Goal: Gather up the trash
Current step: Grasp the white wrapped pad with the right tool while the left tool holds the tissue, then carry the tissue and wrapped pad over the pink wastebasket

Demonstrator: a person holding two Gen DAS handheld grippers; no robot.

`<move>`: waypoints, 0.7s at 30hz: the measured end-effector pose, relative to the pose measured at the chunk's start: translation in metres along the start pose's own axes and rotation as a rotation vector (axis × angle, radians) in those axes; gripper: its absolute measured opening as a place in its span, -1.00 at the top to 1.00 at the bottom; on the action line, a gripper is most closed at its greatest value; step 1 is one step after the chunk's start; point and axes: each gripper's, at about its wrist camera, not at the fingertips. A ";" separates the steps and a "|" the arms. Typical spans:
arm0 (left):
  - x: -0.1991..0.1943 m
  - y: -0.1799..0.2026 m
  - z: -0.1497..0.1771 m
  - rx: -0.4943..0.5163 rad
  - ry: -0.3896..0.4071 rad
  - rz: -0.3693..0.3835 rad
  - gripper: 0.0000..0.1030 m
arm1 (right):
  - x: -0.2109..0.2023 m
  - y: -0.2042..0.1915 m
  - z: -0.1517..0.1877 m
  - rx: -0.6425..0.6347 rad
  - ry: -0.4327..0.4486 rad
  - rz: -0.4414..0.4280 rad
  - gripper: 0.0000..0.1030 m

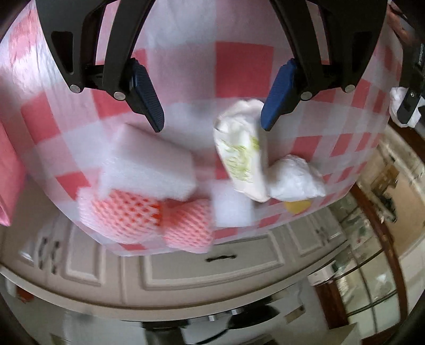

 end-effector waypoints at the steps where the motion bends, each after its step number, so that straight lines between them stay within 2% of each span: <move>1: 0.000 0.002 0.000 0.005 0.002 0.000 0.33 | 0.003 -0.006 -0.001 -0.023 -0.002 -0.011 -0.36; 8: 0.005 0.003 0.003 0.002 -0.014 -0.001 0.33 | 0.024 -0.028 -0.009 -0.105 -0.003 -0.034 -0.35; 10: 0.006 0.004 0.005 0.006 -0.023 0.008 0.35 | 0.035 -0.031 -0.011 -0.119 -0.029 -0.040 -0.27; 13: 0.008 0.008 0.007 0.012 -0.031 0.028 0.36 | 0.045 -0.032 -0.013 -0.115 -0.062 -0.057 0.05; 15: 0.008 0.010 0.007 0.016 -0.034 0.039 0.37 | 0.044 -0.033 -0.012 -0.127 -0.062 -0.054 0.11; 21: 0.010 0.014 0.007 0.012 -0.039 0.057 0.38 | 0.014 -0.033 -0.002 -0.160 0.000 -0.064 0.13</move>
Point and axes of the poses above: each gripper's, at about its wrist camera, not at the fingertips, and x roughly the way its jaws point, y to its right, z to its underside, and after that the axes turned 5 degrees about y, right-handed
